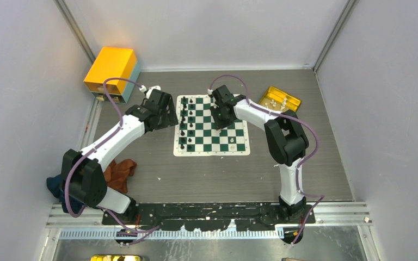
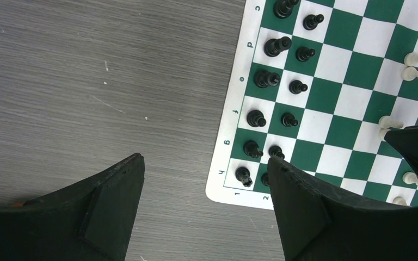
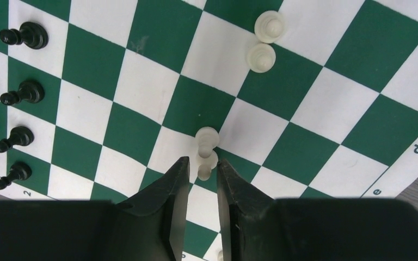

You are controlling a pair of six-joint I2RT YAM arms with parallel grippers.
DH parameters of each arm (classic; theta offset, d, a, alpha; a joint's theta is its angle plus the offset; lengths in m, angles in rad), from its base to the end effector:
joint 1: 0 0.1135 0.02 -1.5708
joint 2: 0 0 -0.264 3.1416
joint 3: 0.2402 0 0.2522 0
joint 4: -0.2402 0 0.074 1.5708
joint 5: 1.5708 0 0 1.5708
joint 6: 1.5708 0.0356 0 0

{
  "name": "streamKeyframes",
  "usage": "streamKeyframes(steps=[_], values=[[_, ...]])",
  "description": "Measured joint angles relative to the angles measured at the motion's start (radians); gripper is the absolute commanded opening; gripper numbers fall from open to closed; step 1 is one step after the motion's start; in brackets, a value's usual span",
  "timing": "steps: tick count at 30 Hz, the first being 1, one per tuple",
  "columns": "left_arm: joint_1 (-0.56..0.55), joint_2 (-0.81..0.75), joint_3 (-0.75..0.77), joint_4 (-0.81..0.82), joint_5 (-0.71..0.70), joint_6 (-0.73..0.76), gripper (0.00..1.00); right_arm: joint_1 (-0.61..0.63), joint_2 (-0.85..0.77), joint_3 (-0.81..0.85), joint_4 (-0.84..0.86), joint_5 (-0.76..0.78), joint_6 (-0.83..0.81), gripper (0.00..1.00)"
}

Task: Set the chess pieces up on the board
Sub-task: Pick up the chess piece from the chessboard.

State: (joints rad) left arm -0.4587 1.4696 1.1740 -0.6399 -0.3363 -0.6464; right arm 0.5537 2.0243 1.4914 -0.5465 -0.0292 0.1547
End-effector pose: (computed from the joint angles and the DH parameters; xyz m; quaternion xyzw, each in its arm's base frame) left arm 0.2823 -0.1263 0.2756 -0.1398 0.9276 -0.0263 0.3456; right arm 0.3642 0.2264 0.1814 -0.1957 0.9499 0.0976 0.2232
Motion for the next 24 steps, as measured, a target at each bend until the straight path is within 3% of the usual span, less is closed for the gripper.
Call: streamKeyframes(steps=[4,13,24], values=[[0.000,0.000,0.000,0.000,0.000,0.000,0.84,-0.002,0.013,0.008,-0.001,-0.002,0.000,0.28],[0.001,0.000,0.000,0.000,0.000,0.000,0.84,-0.004,0.032,0.009,-0.002,-0.011,0.000,0.14],[0.002,0.008,0.000,0.003,0.000,0.002,0.84,-0.005,0.024,0.002,-0.002,-0.005,0.001,0.12]])
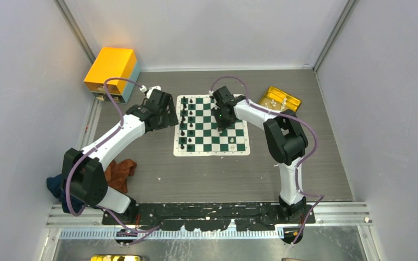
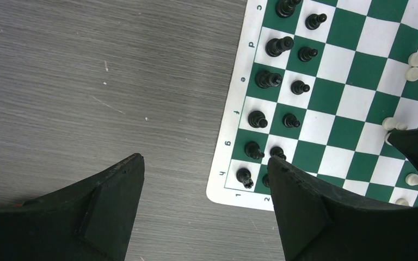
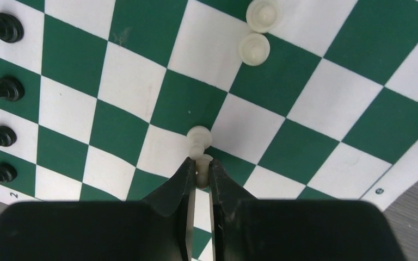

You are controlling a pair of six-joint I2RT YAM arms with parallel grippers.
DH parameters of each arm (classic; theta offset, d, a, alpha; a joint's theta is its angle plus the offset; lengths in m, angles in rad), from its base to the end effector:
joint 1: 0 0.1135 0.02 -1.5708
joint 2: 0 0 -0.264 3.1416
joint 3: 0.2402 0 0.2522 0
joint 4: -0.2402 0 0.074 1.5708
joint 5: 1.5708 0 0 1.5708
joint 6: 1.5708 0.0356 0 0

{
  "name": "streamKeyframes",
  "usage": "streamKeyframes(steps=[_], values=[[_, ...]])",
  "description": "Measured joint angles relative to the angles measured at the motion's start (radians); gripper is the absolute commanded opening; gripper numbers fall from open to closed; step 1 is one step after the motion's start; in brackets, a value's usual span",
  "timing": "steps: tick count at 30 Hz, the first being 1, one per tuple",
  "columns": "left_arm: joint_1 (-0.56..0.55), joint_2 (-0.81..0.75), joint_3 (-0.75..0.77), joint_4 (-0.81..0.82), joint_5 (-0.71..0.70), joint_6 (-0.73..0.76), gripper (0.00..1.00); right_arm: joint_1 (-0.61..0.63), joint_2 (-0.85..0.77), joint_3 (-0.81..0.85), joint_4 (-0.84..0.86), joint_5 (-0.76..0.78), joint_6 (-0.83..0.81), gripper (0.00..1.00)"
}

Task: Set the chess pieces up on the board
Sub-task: Pick up the chess piece from the chessboard, then place the chess piece on the chessboard.

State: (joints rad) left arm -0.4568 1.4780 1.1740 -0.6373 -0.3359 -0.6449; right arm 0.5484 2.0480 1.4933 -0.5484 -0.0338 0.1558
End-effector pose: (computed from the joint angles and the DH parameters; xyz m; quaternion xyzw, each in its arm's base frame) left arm 0.2839 -0.1265 0.2733 -0.1396 0.9285 -0.0243 0.3433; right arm 0.3667 0.2254 0.1722 -0.1935 0.9532 0.0953 0.2118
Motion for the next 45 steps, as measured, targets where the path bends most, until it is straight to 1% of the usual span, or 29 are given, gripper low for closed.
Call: streamKeyframes(steps=[14,30,45], values=[[0.000,0.002,0.000,0.004,0.011,0.000,0.84,-0.008,-0.098,-0.077,-0.016,0.084,0.019,0.12],[0.000,0.002,0.000,0.004,0.015,0.018,0.84,-0.060,-0.106,-0.119,-0.017,0.123,0.054,0.12],[0.001,0.002,0.000,0.004,0.015,0.027,0.84,-0.064,-0.106,-0.129,-0.012,0.115,0.065,0.13]])
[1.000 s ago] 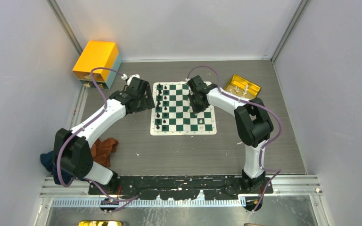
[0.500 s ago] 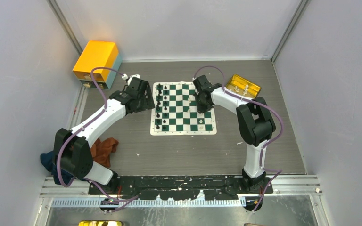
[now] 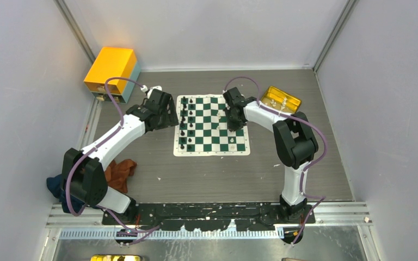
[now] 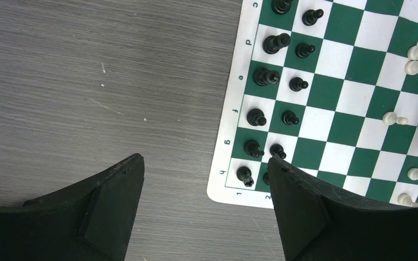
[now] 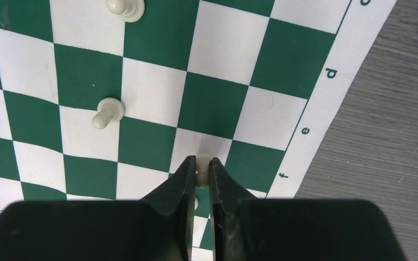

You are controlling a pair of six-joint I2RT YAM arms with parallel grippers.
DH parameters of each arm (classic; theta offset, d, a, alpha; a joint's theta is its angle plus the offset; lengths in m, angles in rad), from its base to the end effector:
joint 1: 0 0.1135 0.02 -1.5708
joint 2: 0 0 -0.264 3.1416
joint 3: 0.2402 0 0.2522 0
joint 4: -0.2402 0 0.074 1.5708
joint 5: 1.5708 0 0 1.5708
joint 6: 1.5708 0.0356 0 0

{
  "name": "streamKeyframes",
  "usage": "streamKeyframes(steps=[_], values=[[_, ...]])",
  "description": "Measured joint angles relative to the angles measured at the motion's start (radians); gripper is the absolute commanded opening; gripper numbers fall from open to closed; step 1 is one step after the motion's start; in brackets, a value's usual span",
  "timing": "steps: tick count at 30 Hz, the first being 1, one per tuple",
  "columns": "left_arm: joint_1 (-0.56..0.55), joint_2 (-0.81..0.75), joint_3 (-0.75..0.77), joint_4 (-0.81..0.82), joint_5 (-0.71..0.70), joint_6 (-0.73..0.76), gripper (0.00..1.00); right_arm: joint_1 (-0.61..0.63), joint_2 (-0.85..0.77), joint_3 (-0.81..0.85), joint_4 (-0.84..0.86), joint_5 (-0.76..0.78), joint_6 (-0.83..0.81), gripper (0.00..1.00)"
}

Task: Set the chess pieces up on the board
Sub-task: Place the chess piece on the chessboard.

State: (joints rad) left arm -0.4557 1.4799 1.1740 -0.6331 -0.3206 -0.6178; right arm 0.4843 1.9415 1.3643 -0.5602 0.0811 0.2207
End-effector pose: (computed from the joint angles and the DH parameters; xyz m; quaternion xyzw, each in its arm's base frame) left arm 0.2845 -0.1270 0.2729 -0.1254 0.9312 -0.0264 0.3411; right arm 0.3550 0.1835 0.1768 -0.1196 0.9685 0.0370 0.2153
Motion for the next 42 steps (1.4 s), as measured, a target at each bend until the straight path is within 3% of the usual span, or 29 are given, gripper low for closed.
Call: streamKeyframes(steps=[10,25,42], values=[[0.001,0.004,0.000,0.001,0.003,0.000,0.84,0.000,0.001,0.000,0.003,-0.016,0.002,0.17],[0.001,0.022,0.000,0.011,0.008,0.000,0.84,0.000,0.018,-0.003,0.012,-0.023,0.012,0.35],[0.003,0.028,0.000,0.013,0.007,0.000,0.84,0.020,0.018,0.093,-0.006,-0.023,0.000,0.37]])
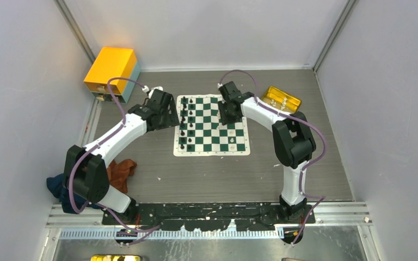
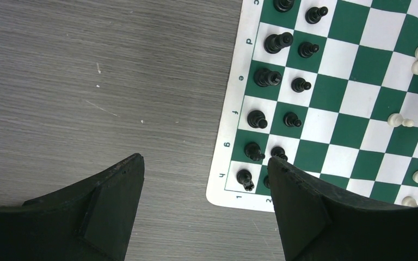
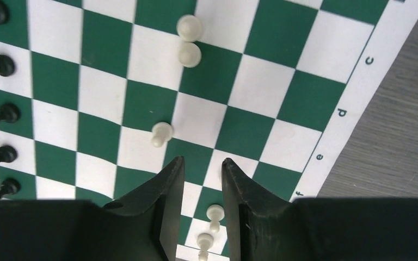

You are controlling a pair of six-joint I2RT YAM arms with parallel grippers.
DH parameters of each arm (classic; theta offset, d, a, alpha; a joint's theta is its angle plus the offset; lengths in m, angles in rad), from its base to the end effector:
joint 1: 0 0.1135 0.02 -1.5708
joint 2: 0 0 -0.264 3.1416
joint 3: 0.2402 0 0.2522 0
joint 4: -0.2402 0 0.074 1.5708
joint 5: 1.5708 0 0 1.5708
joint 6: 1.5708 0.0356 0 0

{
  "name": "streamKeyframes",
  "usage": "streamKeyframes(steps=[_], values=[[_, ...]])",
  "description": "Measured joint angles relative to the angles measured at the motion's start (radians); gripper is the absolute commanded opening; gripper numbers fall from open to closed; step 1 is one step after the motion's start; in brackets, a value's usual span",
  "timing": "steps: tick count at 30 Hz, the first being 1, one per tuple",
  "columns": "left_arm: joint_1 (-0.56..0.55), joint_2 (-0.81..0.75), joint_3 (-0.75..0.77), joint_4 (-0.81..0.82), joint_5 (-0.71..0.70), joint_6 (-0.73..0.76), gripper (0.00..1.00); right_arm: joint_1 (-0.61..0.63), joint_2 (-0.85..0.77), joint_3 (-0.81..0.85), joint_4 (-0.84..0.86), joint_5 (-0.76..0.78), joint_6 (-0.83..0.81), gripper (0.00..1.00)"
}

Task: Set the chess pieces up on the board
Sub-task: Place the chess piece on the chessboard, then pick up the chess piece from the chessboard.

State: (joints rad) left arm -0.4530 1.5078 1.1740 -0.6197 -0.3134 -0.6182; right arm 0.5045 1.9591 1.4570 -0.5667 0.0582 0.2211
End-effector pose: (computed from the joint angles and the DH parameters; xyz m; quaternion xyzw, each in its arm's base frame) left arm 0.2898 -0.1288 0.2654 -0.1249 0.9340 -0.0253 0.3339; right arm 0.3654 0.1994 0.1965 -0.1296 0.9596 0.0618 0.2421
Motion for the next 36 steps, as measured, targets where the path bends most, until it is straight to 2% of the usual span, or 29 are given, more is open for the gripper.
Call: streamKeyframes(steps=[10,24,36], values=[[0.000,0.003,0.002,0.000,0.000,0.000,0.84,0.034,0.058,0.117,-0.016,-0.019,-0.006,0.38],[0.010,0.009,0.004,0.000,0.001,0.002,0.84,0.046,0.137,0.156,-0.055,-0.035,-0.008,0.39],[0.026,0.009,0.004,0.002,0.009,0.002,0.84,0.051,0.163,0.157,-0.055,-0.038,-0.007,0.25]])
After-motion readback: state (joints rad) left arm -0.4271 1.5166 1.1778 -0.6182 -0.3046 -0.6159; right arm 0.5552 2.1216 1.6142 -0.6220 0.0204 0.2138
